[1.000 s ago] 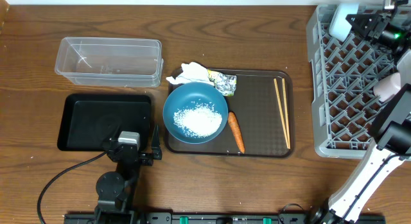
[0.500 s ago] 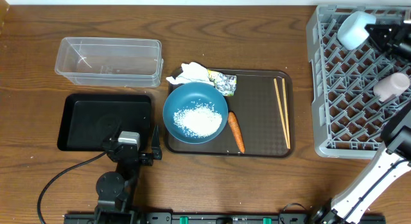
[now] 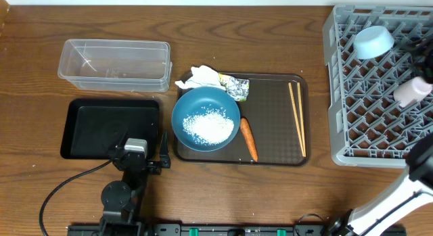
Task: Sort waste into correct bins and load items into the dishwasher rack
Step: 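Place the light-blue cup upside down in the rack, then reach the right gripper to the chopsticks and grasp one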
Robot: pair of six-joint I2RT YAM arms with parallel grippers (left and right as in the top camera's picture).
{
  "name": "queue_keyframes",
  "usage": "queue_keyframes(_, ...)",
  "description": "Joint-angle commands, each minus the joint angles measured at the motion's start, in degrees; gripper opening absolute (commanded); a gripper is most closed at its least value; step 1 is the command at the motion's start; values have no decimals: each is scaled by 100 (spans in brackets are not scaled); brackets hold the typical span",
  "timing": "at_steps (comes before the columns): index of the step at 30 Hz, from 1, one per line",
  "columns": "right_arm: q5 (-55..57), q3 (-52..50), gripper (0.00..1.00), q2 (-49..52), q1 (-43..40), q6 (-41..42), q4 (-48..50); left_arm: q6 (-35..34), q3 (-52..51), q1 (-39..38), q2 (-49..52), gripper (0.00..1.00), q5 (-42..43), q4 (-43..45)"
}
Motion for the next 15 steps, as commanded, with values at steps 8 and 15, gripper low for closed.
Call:
queue_keyframes(8, 1322, 81, 67, -1709, 549, -238, -850, -26, -98, 24, -11, 98, 59, -190)
queue_keyframes(15, 1327, 55, 68, -1875, 1895, -612, -1663, -26, -98, 24, -11, 98, 59, -190)
